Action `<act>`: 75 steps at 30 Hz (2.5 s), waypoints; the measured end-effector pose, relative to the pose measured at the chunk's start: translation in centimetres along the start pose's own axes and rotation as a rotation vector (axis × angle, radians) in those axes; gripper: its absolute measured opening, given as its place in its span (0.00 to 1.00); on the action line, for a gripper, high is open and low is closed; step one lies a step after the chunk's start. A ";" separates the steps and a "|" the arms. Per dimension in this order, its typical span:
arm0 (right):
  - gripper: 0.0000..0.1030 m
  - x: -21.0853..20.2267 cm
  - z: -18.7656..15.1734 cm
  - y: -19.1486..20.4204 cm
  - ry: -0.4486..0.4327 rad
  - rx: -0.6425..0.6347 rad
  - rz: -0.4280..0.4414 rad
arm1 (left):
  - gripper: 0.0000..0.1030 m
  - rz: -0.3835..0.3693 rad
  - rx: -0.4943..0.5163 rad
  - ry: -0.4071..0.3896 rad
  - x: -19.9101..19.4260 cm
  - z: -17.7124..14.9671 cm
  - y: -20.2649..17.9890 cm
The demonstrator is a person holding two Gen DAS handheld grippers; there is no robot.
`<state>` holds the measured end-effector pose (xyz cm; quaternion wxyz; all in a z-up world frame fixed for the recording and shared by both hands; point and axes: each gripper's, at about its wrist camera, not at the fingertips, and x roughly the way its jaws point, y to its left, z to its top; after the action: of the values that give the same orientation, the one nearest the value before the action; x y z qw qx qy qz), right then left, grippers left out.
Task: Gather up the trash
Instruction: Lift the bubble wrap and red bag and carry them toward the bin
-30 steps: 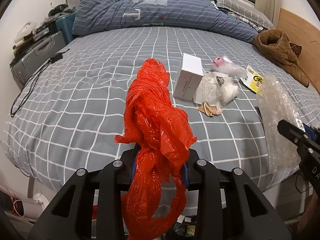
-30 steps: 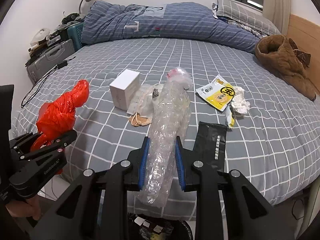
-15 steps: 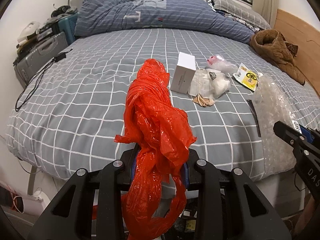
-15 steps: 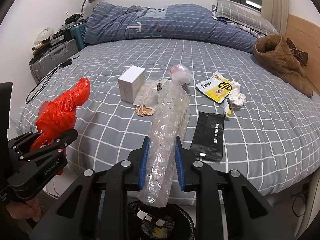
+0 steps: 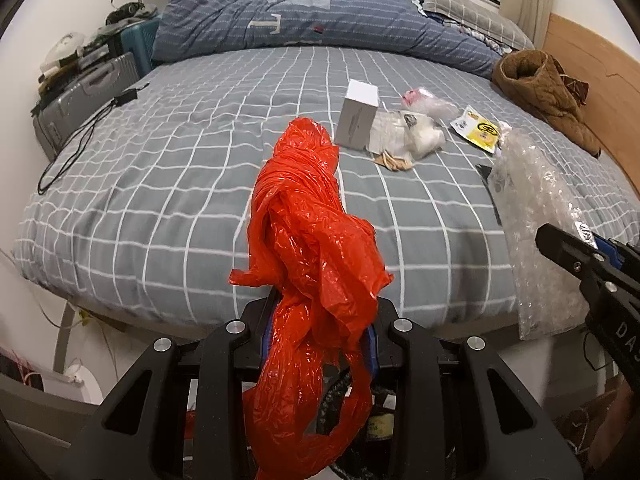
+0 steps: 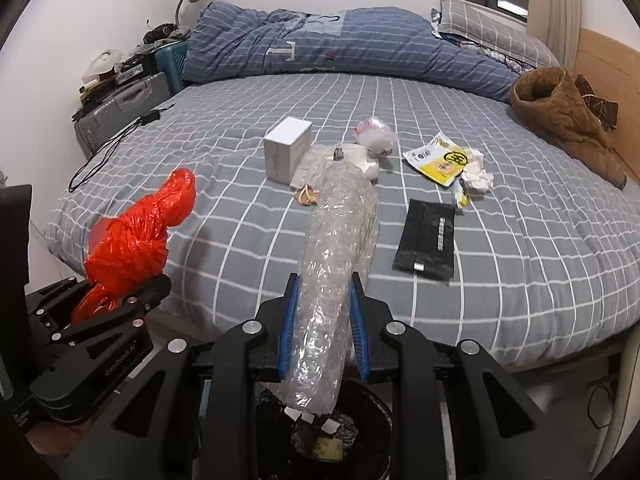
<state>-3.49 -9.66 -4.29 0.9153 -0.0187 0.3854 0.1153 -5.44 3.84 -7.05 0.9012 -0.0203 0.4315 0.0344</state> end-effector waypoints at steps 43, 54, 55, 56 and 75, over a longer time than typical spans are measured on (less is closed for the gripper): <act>0.22 2.3 -13.7 1.6 0.280 0.000 0.030 | 0.31 -0.071 -0.033 0.258 1.7 -12.3 -0.9; 0.22 8.3 -15.4 2.1 0.385 -0.008 0.059 | 0.31 -0.049 -0.031 0.326 7.5 -13.4 -0.7; 0.22 8.8 -15.6 2.1 0.392 -0.006 0.063 | 0.31 -0.049 -0.033 0.333 8.0 -13.5 -0.7; 0.22 9.2 -15.6 2.1 0.399 -0.003 0.066 | 0.31 -0.051 -0.035 0.339 8.4 -13.5 -0.5; 0.42 14.1 -17.5 2.5 0.511 -0.003 0.070 | 0.31 -0.036 -0.039 0.429 12.8 -14.5 0.2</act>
<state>-6.77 -6.58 -26.49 0.7836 -0.0353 0.6044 0.1392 -8.67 3.65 -26.13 0.7885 -0.0524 0.6124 0.0216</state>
